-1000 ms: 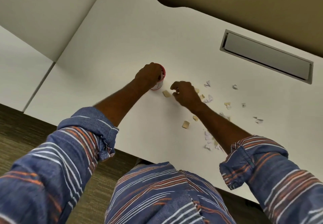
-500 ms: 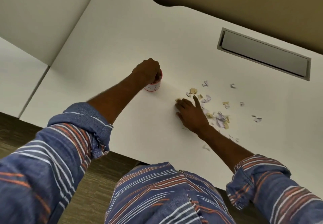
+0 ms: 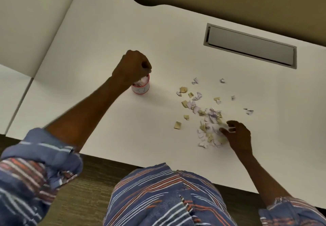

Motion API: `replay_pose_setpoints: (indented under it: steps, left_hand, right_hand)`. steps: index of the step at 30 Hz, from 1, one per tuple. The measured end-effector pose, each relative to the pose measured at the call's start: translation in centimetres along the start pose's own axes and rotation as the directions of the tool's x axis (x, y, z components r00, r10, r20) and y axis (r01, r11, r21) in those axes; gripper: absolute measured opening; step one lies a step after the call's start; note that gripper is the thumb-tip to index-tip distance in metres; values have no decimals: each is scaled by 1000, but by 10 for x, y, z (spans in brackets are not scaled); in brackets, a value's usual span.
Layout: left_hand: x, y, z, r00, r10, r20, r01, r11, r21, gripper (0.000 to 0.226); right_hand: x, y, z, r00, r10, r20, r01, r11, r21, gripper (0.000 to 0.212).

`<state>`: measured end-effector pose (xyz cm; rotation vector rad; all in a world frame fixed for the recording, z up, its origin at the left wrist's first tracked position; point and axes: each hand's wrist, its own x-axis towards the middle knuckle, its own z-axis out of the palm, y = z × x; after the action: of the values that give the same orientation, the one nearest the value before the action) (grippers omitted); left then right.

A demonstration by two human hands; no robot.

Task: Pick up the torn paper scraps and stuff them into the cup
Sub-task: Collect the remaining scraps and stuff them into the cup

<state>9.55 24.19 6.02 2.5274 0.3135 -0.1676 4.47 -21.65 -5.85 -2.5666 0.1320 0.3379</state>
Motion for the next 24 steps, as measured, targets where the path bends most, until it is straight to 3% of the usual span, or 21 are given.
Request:
replay_pose_setpoints:
  steps: [2, 5, 7, 10, 15, 18, 20, 22, 24]
  left_hand:
    - [-19, 14, 14, 1000, 23, -2, -23, 988, -155, 10]
    - [-46, 32, 69, 982, 90, 168, -43, 964, -262, 12]
    - [-59, 40, 116, 947, 96, 306, -21, 971, -239, 27]
    - [-75, 46, 176, 894, 12, 448, 50, 991, -126, 51]
    - [-86, 55, 222, 911, -35, 411, 124, 974, -191, 56]
    - [-81, 63, 230, 934, -9, 358, 82, 978, -190, 45]
    - [-77, 69, 231, 950, 15, 313, 52, 977, -206, 46]
    - [-70, 77, 230, 961, 35, 276, 30, 973, -231, 55]
    - [-61, 85, 229, 962, 53, 267, -2, 982, -189, 73]
  right_hand:
    - [-9, 13, -3, 991, 99, 91, -97, 995, -20, 58]
    - [-26, 17, 7, 973, 118, 199, -116, 993, -22, 74]
    - [-31, 11, 17, 975, 97, 202, -104, 994, 23, 79]
    - [-27, -6, 31, 988, 68, 137, -83, 991, 103, 69]
    - [-3, -35, 34, 995, -88, -49, 96, 975, 198, 40]
    - [12, -36, 25, 986, -137, -100, 156, 962, 223, 44]
    - [20, -31, 21, 981, -187, -48, 192, 975, 115, 63]
    - [25, -28, 20, 969, -222, 110, 228, 973, -43, 88]
    - [23, -29, 26, 930, -308, 203, 342, 925, -166, 91]
